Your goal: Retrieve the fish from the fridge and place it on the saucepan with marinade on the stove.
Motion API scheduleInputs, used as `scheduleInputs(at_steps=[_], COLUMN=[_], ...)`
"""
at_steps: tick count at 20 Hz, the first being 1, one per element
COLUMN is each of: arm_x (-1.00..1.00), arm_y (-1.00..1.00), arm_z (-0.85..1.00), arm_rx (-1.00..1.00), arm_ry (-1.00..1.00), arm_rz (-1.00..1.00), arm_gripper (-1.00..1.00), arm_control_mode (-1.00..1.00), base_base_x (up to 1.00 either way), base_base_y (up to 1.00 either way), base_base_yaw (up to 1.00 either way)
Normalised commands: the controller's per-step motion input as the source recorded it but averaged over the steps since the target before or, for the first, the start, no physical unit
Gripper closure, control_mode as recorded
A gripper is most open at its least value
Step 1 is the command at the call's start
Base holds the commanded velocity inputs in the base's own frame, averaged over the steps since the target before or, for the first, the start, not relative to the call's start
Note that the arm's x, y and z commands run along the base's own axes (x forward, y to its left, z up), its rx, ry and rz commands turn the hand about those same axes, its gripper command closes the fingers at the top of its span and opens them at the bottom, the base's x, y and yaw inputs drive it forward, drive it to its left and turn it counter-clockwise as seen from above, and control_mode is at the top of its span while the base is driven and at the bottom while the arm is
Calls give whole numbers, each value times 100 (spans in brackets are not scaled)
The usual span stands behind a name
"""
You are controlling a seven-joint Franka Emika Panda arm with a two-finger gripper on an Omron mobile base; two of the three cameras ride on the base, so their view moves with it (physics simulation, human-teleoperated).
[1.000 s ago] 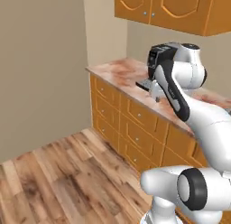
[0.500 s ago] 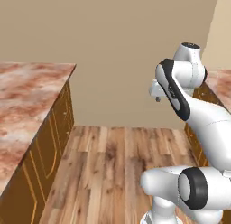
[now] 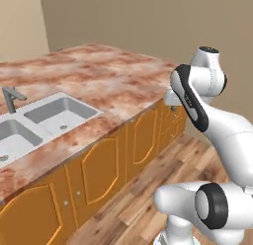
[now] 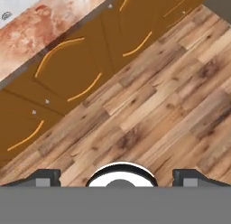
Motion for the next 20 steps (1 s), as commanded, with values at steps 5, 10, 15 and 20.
scheduleInputs(at_steps=[5,10,15,20], arm_x=[0,0,0,0], arm_y=[0,0,0,0], arm_z=[0,0,0,0], arm_rx=[0,0,0,0], arm_ry=[0,0,0,0], arm_rz=[0,0,0,0], arm_gripper=[-100,-100,-100,-100], arm_control_mode=[100,100,100,100], base_base_x=[-2,-3,-2,0], base_base_y=[0,0,0,0], base_base_yaw=[100,100,100,99])
